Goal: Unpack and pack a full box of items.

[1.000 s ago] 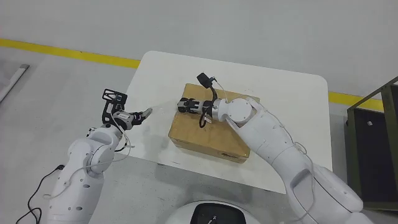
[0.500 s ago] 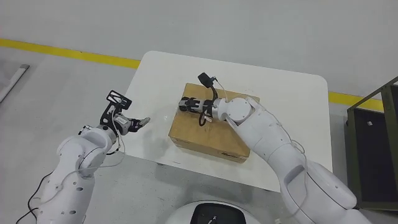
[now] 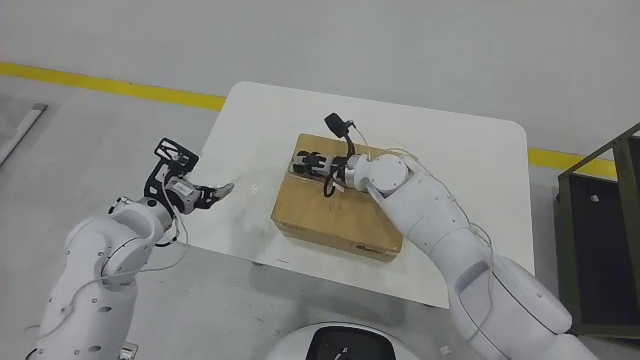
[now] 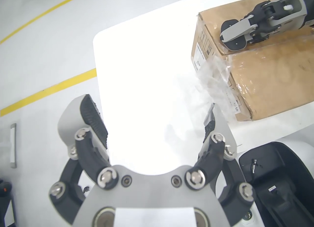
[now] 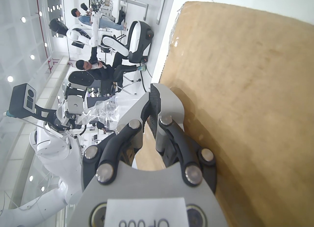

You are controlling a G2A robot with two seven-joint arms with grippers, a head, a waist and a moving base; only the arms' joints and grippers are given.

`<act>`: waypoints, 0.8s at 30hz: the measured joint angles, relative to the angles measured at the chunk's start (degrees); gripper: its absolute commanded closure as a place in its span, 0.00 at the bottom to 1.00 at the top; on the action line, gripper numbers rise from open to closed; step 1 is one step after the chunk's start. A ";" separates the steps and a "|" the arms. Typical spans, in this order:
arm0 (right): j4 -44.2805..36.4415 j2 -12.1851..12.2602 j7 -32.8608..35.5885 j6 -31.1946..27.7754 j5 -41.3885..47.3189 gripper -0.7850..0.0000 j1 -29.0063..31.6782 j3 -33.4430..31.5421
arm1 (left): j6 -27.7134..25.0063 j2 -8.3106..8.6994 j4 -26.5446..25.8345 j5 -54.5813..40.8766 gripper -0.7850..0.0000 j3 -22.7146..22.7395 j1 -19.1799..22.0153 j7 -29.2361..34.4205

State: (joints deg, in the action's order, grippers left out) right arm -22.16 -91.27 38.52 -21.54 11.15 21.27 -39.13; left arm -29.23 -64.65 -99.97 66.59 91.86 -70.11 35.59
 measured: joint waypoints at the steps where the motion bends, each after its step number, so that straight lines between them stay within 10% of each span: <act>1: 0.16 -0.05 0.03 -0.08 -0.11 1.00 -0.02 -0.14 | -0.09 0.08 0.00 -0.62 0.00 0.31 0.00 0.14; 24: -1.46 0.69 3.72 -10.20 2.25 1.00 1.00 -5.38 | 1.01 0.65 0.07 -4.23 0.00 1.66 0.72 0.70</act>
State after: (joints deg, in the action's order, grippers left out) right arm -23.63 -90.58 42.24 -31.74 13.40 22.27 -44.51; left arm -28.22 -64.00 -99.90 62.36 93.52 -69.39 36.29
